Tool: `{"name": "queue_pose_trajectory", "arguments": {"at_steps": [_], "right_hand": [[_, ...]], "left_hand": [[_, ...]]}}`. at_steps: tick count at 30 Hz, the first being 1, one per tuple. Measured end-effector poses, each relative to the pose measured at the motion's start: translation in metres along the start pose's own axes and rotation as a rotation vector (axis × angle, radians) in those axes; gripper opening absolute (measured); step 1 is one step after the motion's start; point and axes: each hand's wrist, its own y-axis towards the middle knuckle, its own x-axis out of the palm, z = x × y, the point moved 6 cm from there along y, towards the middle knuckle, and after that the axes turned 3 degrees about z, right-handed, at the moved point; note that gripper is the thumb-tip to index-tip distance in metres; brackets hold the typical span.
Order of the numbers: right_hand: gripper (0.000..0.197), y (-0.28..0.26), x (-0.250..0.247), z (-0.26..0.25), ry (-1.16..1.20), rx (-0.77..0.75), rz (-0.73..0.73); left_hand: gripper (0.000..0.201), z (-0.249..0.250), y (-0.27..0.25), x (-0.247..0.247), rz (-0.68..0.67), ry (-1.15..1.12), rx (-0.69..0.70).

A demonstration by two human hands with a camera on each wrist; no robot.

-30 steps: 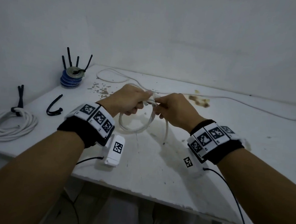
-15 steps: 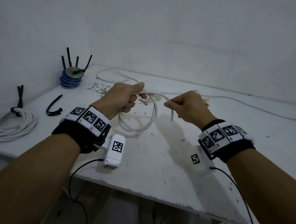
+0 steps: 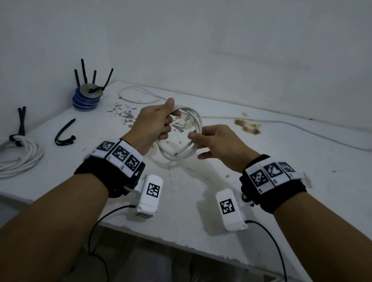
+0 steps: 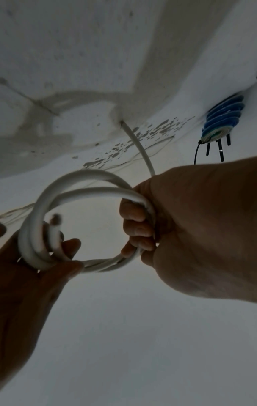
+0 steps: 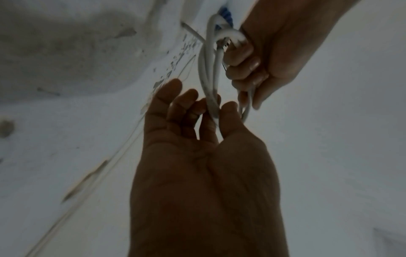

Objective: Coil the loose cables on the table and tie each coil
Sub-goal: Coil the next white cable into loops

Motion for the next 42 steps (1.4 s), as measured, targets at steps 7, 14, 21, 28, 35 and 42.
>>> {"name": "queue_pose_trajectory", "arguments": {"at_steps": [7, 14, 21, 28, 35, 42], "right_hand": [[0.023, -0.008, 0.005, -0.002, 0.373, 0.126, -0.144], [0.019, -0.004, -0.003, -0.009, -0.103, -0.095, 0.09], [0.036, -0.003, -0.007, -0.001, -0.471, -0.026, 0.094], [0.043, -0.014, -0.006, 0.001, -0.799, -0.11, 0.017], [0.049, -0.007, -0.019, 0.018, -0.758, -0.073, 0.021], [0.023, -0.01, -0.006, -0.019, -0.131, -0.461, 0.248]], "left_hand": [[0.042, 0.007, 0.001, -0.006, -0.008, 0.075, 0.044], [0.041, 0.006, -0.001, -0.004, -0.012, 0.055, 0.073], [0.037, 0.003, -0.002, 0.003, -0.022, 0.103, 0.052], [0.029, 0.009, 0.011, -0.018, 0.174, 0.213, 0.133], [0.028, 0.011, 0.001, 0.006, -0.076, 0.157, 0.126], [0.018, 0.026, -0.013, 0.023, -0.016, 0.388, 0.351]]}}
